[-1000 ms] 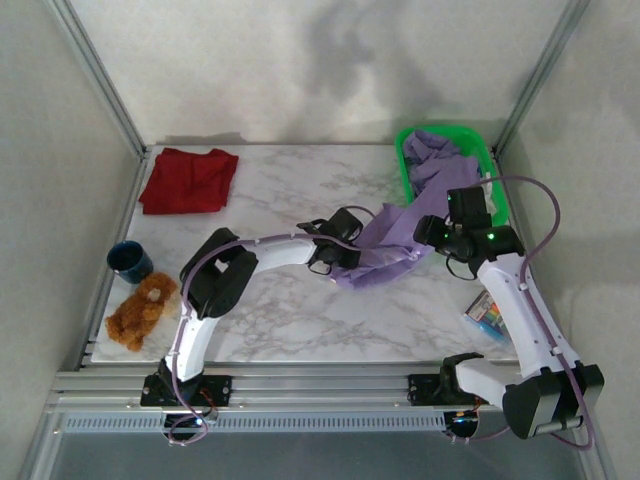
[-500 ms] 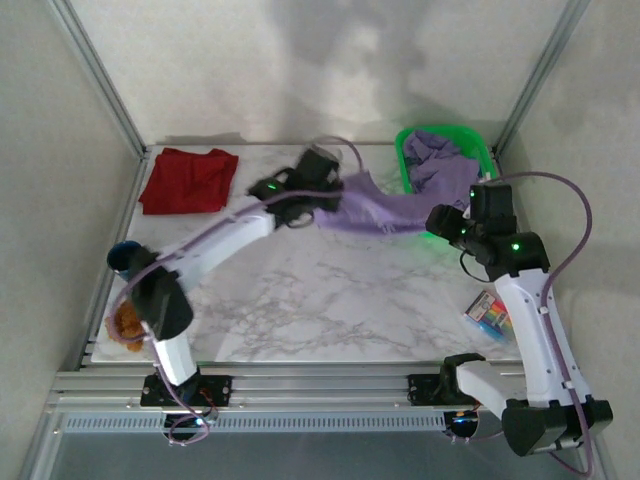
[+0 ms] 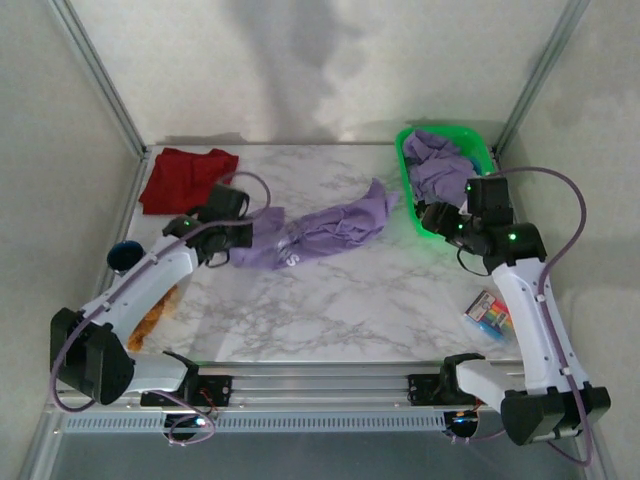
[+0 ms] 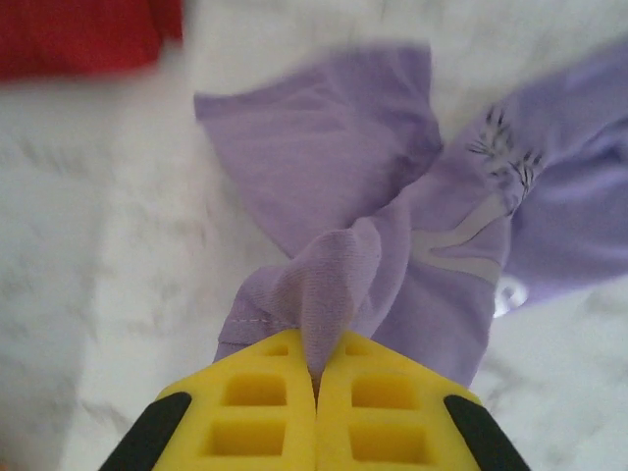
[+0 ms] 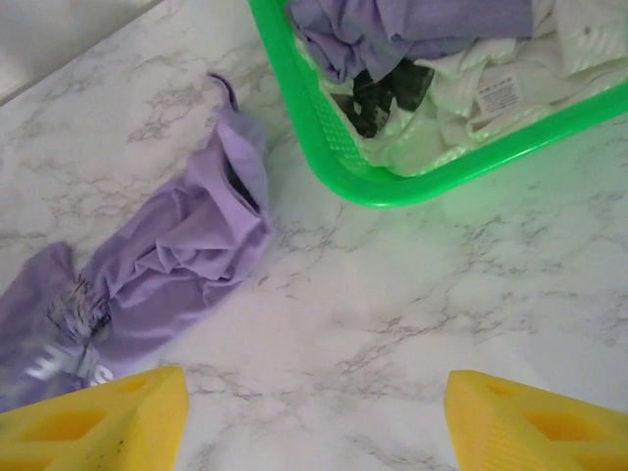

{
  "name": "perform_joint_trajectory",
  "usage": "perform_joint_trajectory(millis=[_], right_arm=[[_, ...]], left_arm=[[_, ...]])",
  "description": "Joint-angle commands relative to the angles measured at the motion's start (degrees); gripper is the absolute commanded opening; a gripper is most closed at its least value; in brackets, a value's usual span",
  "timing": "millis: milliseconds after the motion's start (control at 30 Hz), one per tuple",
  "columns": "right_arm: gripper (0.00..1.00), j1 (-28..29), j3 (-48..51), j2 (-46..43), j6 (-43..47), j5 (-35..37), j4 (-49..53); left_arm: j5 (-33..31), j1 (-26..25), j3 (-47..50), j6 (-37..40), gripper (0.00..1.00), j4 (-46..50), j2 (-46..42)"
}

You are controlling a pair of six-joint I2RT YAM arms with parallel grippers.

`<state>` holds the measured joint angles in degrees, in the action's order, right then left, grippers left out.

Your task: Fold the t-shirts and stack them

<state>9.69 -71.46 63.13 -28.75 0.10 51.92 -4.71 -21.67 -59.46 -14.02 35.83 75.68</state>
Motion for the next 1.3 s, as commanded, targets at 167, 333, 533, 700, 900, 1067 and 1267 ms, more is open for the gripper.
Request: perform_joint_trajectory(millis=[167,333,533,700,900,1067,1267], right_arm=[[0.69,4.92,0.03,9.25,-2.27,-4.97,-6.04],[0.63,9.94,-8.97,23.40,-0.32,-2.42,-7.50],[0.60,12.98,-19.54,36.29,1.59,6.19,-9.21],[0.62,12.98,-29.32,50.69,2.28,2.79,-6.14],[0.62,13.75,-37.70,62.82,1.73,-4.68,-4.46],[0.52,14.56,-38.64,67.32,0.76,-5.28,-3.85],[0.01,14.69,-38.53,64.77,2.11,-1.84,-3.87]], left_arm=[[5.71,3.95,7.45,-3.47,0.00,-3.06,-5.00],[4.23,6.22,6.55,-6.11,0.00,-3.19,-3.17],[11.86,23.00,11.66,-10.99,0.00,-14.61,-6.33],[17.48,26.20,9.26,-10.31,0.00,-15.00,-2.06],[20.27,26.59,8.40,-9.09,0.00,-14.65,0.78],[20.97,26.68,7.74,-8.84,0.00,-14.69,1.36],[21.49,26.74,5.40,-8.05,0.00,-14.52,3.59]])
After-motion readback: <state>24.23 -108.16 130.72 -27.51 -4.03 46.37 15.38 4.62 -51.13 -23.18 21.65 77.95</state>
